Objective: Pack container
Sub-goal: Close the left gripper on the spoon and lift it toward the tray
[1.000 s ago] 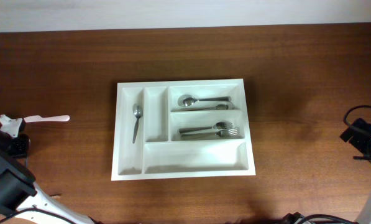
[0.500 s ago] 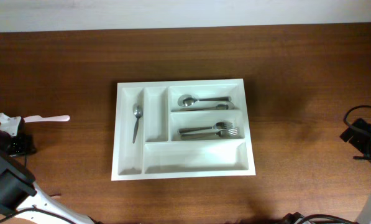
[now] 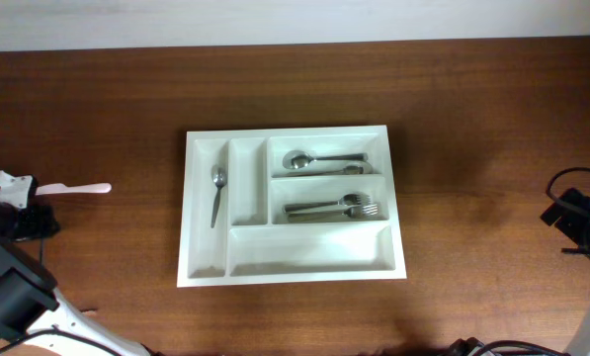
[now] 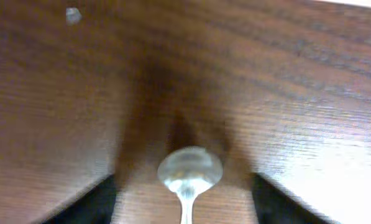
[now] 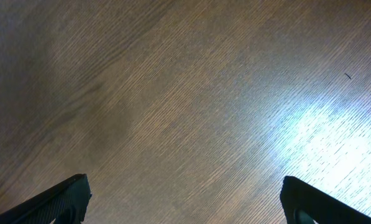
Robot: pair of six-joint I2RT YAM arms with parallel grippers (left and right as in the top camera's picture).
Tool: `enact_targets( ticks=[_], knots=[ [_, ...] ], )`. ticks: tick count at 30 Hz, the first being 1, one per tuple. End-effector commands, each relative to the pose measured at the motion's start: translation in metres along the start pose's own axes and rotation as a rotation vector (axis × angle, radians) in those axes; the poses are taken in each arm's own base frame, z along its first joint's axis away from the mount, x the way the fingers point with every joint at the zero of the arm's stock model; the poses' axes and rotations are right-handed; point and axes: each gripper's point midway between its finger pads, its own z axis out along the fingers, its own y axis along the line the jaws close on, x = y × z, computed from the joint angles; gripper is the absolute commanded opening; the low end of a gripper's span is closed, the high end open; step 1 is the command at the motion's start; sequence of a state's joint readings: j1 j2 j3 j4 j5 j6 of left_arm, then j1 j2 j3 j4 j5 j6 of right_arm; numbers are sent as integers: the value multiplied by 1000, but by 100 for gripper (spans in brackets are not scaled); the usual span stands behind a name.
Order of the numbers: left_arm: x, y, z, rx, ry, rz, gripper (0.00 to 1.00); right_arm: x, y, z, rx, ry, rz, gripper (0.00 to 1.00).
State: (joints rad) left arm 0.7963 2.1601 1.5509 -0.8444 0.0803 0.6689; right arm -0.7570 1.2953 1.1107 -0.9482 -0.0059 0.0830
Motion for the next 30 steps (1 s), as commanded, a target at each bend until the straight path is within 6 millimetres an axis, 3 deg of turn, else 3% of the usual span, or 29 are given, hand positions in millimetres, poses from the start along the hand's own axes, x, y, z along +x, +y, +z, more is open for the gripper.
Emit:
enact_targets(
  ticks=[1, 3, 8, 12, 15, 25, 30],
  knots=[
    [-4, -17, 13, 68, -6, 21, 40, -1, -1, 1, -3, 0, 15, 99],
    [-6, -18, 13, 69, -5, 26, 31, -1, -1, 1, -3, 0, 16, 99],
    [-8, -22, 14, 71, -5, 35, 32, -1, -1, 1, -3, 0, 15, 99],
    [-9, -23, 14, 71, -5, 28, 43, -1, -1, 1, -3, 0, 15, 99],
    [-9, -23, 14, 71, -4, 28, 42, -1, -1, 1, -3, 0, 16, 99],
    [-9, -23, 14, 71, -5, 12, 25, -1, -1, 1, -3, 0, 15, 99],
    [-15, -23, 10, 71, -19, 1, 24, -1, -1, 1, -3, 0, 15, 99]
  ],
)
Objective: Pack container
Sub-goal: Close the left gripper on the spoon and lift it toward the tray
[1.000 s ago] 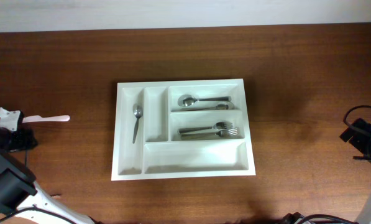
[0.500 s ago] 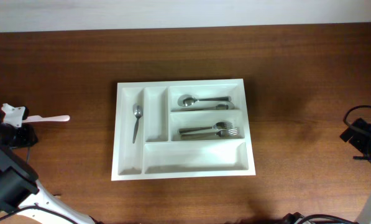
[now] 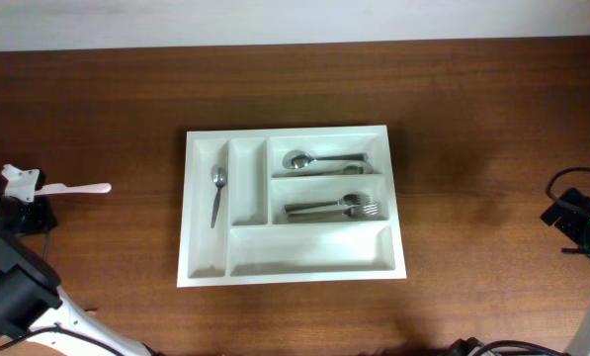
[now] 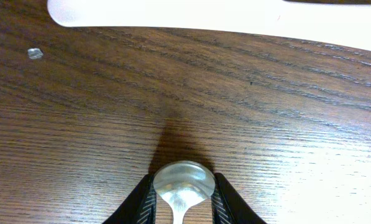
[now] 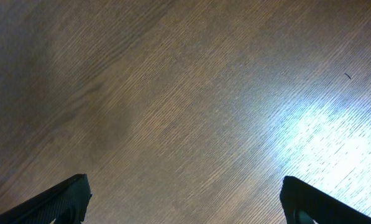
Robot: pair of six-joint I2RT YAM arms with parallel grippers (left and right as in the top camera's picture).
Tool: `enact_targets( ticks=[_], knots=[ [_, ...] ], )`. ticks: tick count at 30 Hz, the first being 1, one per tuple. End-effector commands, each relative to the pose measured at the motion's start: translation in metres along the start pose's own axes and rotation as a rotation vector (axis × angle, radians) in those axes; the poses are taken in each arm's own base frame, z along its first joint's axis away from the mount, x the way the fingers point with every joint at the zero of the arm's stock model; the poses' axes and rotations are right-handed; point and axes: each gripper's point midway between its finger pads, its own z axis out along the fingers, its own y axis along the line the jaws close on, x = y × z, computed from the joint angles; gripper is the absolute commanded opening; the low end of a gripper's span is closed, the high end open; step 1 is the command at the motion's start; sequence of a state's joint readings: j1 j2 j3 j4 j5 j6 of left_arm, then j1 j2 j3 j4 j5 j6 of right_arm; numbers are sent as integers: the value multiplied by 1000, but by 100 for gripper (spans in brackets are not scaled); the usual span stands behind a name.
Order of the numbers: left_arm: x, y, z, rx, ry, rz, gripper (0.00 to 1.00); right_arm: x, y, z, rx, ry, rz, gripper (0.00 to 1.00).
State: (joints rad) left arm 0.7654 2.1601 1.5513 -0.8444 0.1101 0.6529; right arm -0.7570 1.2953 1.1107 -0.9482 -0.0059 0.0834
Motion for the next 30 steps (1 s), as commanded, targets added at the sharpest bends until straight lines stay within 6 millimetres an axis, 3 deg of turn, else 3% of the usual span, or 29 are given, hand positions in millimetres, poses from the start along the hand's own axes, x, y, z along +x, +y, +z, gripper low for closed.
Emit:
enact_targets(
  ticks=[1, 5, 10, 14, 18, 24, 30],
  knots=[
    [-8, -7, 8, 37, -9, -25, 24, -1, -1, 1, -3, 0, 15, 99],
    [-37, -7, -9, 20, -69, -35, 24, -1, -1, 1, -3, 0, 15, 99],
    [-85, -27, -42, 63, -180, 32, 24, -1, -1, 1, -3, 0, 15, 99],
    [-118, -60, -71, 124, -242, 88, 25, -1, -1, 1, -3, 0, 15, 99],
    [-143, -106, -95, 215, -284, 126, 25, -1, -1, 1, -3, 0, 15, 99],
    [-155, -177, -113, 337, -253, 110, 25, -1, -1, 1, -3, 0, 15, 99],
    [-138, -241, -112, 438, -139, 157, 25, -1, -1, 1, -3, 0, 15, 99]
  ],
)
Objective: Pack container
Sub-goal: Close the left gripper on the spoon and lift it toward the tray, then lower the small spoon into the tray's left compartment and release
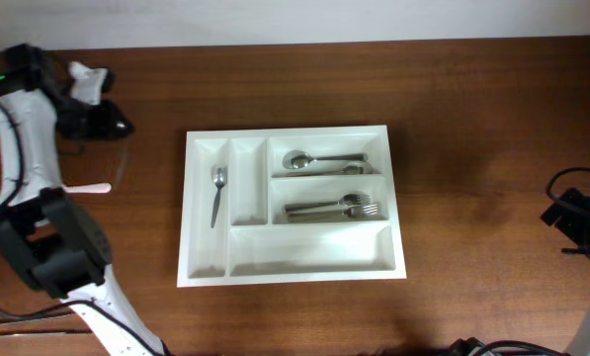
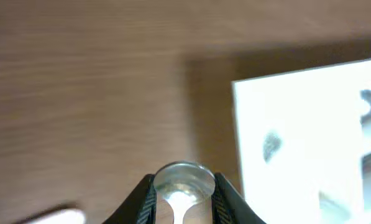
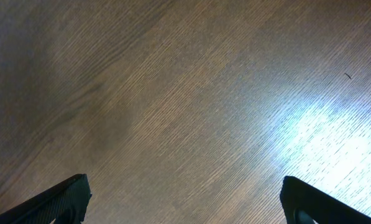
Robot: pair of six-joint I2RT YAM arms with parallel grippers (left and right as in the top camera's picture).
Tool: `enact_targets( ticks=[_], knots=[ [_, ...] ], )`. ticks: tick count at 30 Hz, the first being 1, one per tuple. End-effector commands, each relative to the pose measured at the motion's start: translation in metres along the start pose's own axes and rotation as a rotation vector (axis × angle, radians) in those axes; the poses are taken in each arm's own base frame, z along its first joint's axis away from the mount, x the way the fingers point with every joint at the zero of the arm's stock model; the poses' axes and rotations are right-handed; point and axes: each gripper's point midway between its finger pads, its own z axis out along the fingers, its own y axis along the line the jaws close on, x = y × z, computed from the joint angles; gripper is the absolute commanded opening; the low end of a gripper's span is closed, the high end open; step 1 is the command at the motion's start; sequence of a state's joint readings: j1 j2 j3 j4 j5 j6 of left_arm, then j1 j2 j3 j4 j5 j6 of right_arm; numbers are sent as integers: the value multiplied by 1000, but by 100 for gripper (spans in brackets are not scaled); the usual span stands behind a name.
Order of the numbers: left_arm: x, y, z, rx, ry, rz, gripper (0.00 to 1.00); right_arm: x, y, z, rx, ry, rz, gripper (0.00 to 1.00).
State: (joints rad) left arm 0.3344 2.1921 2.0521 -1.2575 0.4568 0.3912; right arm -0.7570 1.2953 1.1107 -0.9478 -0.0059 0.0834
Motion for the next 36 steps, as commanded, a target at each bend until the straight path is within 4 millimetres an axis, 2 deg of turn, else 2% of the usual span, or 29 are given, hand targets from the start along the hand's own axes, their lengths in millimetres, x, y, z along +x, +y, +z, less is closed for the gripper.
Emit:
enact_targets(
  ticks=[1, 8, 16, 20, 23, 28, 30, 36],
  knots=[
    [-2, -34, 7, 71, 26, -7, 25, -1, -1, 1, -3, 0, 15, 99],
    [18, -79, 20, 120, 157, -25, 25, -1, -1, 1, -3, 0, 15, 99],
    [45, -116, 23, 159, 303, -49, 26, -1, -1, 1, -3, 0, 15, 99],
    [53, -130, 25, 170, 345, -41, 26, -1, -1, 1, -3, 0, 15, 99],
    [53, -137, 28, 170, 352, -37, 25, -1, -1, 1, -3, 0, 15, 99],
    [51, -144, 32, 171, 348, -11, 34, -1, -1, 1, -3, 0, 15, 99],
    [50, -144, 32, 171, 343, -8, 37, -1, -1, 1, -3, 0, 15, 99],
    [47, -143, 33, 169, 332, -3, 38, -1, -1, 1, -3, 0, 15, 99]
  ],
)
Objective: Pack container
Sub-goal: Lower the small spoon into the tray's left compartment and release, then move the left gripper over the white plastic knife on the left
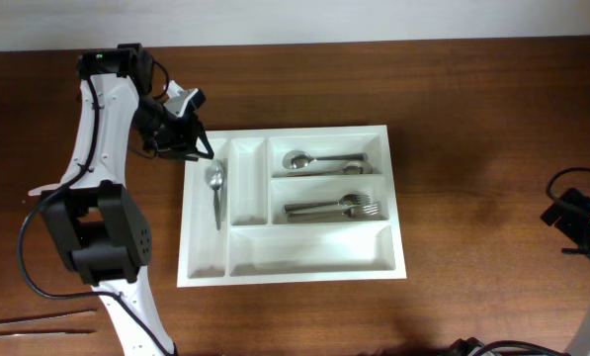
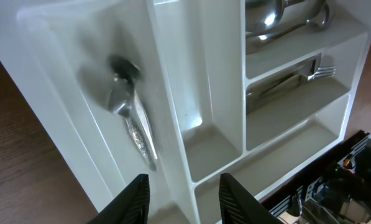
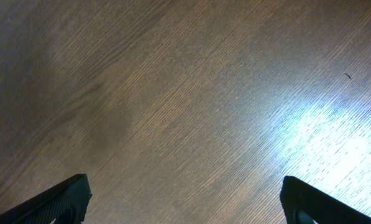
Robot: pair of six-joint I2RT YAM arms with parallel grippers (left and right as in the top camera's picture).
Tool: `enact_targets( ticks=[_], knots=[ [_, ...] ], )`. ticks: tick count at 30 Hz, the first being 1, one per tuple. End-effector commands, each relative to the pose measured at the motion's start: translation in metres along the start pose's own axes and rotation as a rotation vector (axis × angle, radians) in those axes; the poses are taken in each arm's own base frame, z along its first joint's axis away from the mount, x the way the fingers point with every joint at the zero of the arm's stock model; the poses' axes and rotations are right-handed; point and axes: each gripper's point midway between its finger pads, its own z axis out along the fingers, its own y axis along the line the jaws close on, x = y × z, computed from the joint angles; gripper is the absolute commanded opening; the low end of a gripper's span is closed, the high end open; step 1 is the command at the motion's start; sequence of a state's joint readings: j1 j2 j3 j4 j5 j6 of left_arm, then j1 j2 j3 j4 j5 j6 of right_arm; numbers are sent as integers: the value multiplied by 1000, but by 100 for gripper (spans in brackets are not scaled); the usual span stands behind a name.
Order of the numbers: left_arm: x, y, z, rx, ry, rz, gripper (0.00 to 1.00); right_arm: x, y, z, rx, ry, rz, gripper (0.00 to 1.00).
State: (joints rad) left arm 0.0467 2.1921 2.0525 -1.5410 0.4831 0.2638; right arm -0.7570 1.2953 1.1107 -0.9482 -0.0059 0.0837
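Observation:
The white cutlery tray (image 1: 398, 198) sits mid-table. Small metal spoons (image 1: 215, 186) lie overlapped in its leftmost slot, also seen in the left wrist view as the spoons (image 2: 128, 109). My left gripper (image 1: 190, 146) hovers at the tray's back left corner. In its own view the left gripper (image 2: 185, 202) is open above that slot with nothing between its fingers. Larger spoons (image 1: 319, 158) and forks (image 1: 339, 208) fill two right slots. My right gripper (image 1: 569, 220) rests far right, and the right gripper (image 3: 185, 208) stands wide open over bare wood.
A white plastic utensil (image 1: 36, 188) lies at the table's left edge, partly behind my left arm. Thin metal tongs or sticks (image 1: 38, 319) lie at the front left corner. The tray's narrow second slot (image 1: 245, 183) and long front slot (image 1: 309, 247) hold nothing.
My left gripper was shut on a small spoon over the wood left of the tray. Now it is open above the leftmost slot, and that spoon lies there with the other one.
My left gripper stood open around a small spoon at the table's far left edge, then shut on it there. Later it held the spoon at the back left, near the tray. The spoon now lies in the leftmost slot. My right arm has not moved.

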Motion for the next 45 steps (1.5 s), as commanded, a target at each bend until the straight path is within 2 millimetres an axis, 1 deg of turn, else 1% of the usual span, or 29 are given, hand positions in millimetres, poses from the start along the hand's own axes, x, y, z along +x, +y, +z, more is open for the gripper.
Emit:
enact_targets(
  ticks=[1, 4, 6, 7, 10, 11, 12, 13, 15, 18, 20, 21, 23, 25, 26, 27, 28, 29, 30, 31, 32, 33, 35, 37, 38, 41, 45],
  knots=[
    [-5, -2, -2, 12, -23, 0, 39, -1, -1, 1, -3, 0, 14, 99],
    [-12, 0, -2, 5, -49, 14, 50, -1, -1, 1, -3, 0, 14, 99],
    [-20, 3, -4, -3, -81, 27, 54, -1, -1, 1, -3, 0, 14, 99],
    [-25, 5, -5, -9, -104, 36, 58, -1, -1, 1, -3, 0, 15, 99],
    [-40, 16, -10, -39, -170, 57, 74, -1, -1, 1, -3, 0, 14, 99],
    [-45, 22, -13, -56, -193, 61, 83, -1, -1, 1, -3, 0, 14, 99],
    [-50, 30, -17, -80, -217, 61, 99, -1, -1, 1, -3, 0, 14, 99],
    [-54, 39, -20, -106, -236, 53, 99, -1, -1, 1, -3, 0, 15, 99],
    [-59, 58, -28, -162, -273, -16, 99, -1, -1, 1, -3, 0, 14, 99],
    [-60, 85, -42, -186, -331, -234, 99, -1, -1, 1, -3, 0, 14, 99],
    [-60, 89, -46, -142, -358, -363, 99, -1, -1, 1, -3, 0, 14, 99],
    [-58, 86, -46, -98, -355, -422, 99, -1, -1, 1, -3, 0, 14, 99],
    [-49, 81, -44, -58, -317, -456, 99, -1, -1, 1, -3, 0, 14, 99],
    [-48, 82, -44, -56, -316, -460, 99, -1, -1, 1, -3, 0, 14, 99],
    [-50, 87, -46, -79, -328, -457, 99, -1, -1, 1, -3, 0, 15, 99],
    [-47, 99, -47, -145, -335, -533, 99, -1, -1, 1, -3, 0, 14, 99],
    [-37, 115, -49, -229, -334, -674, 99, -1, -1, 1, -3, 0, 14, 99],
    [-21, 132, -53, -338, -335, -876, 100, -1, -1, 1, -3, 0, 14, 99],
    [-4, 144, -57, -431, -340, -1050, 99, -1, -1, 1, -3, 0, 14, 99],
    [16, 154, -63, -528, -356, -1247, 99, -1, -1, 1, -3, 0, 14, 99],
    [32, 160, -68, -600, -391, -1440, 99, -1, -1, 1, -3, 0, 14, 99],
    [37, 161, -70, -618, -416, -1522, 99, -1, -1, 1, -3, 0, 15, 99],
    [31, 164, -71, -603, -461, -1564, 99, -1, -1, 1, -3, 0, 14, 99],
    [19, 165, -71, -554, -500, -1558, 99, -1, -1, 1, -3, 0, 14, 99],
    [19, 165, -71, -559, -501, -1553, 99, -1, -1, 1, -3, 0, 15, 99],
    [26, 175, -80, -643, -530, -1545, 99, -1, -1, 1, -3, 0, 14, 99],
    [33, 189, -86, -612, -555, -1640, 99, -1, -1, 1, -3, 0, 14, 99]
  ],
)
